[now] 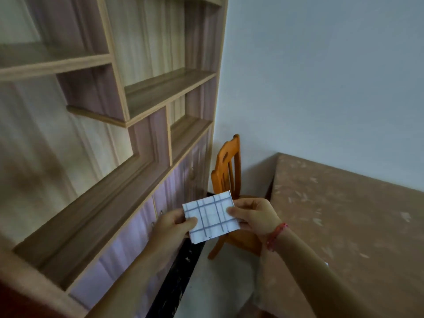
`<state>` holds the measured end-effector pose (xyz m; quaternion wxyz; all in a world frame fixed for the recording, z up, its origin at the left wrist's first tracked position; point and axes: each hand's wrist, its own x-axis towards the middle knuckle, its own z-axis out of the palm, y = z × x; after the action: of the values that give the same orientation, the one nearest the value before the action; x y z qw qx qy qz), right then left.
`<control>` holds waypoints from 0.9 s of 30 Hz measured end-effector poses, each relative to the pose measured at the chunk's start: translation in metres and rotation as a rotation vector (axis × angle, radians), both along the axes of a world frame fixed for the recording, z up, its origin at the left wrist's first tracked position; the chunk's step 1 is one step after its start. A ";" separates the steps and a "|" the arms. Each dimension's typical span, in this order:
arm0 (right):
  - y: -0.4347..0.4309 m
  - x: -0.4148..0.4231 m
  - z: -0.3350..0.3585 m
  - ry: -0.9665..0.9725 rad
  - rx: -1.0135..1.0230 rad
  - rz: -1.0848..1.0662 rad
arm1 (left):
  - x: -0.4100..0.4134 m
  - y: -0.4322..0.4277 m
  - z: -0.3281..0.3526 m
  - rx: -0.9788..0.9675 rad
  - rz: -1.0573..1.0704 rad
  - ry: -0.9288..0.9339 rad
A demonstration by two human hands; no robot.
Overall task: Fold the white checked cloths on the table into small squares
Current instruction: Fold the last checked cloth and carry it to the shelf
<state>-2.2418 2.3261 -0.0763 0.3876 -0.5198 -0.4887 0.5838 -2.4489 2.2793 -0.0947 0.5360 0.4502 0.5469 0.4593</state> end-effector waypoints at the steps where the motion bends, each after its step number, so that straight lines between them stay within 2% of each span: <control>1: 0.003 0.004 0.001 -0.003 0.004 -0.030 | 0.002 0.010 -0.001 0.004 0.011 -0.017; 4: 0.010 0.021 -0.002 -0.037 0.022 -0.149 | 0.017 0.037 -0.006 -0.008 0.014 -0.046; 10: 0.033 0.079 -0.021 -0.089 0.010 -0.424 | 0.078 0.092 -0.015 -0.077 -0.116 -0.081; 18: 0.060 0.172 -0.027 -0.059 -0.003 -0.679 | 0.182 0.165 -0.016 -0.087 -0.275 -0.018; 27: 0.097 0.260 -0.048 -0.066 -0.110 -0.846 | 0.284 0.232 -0.033 -0.080 -0.378 0.126</control>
<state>-1.9814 2.4233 -0.1240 0.5488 -0.7128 -0.2127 0.3814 -2.1645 2.5117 -0.1278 0.5949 0.5510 0.5029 0.2993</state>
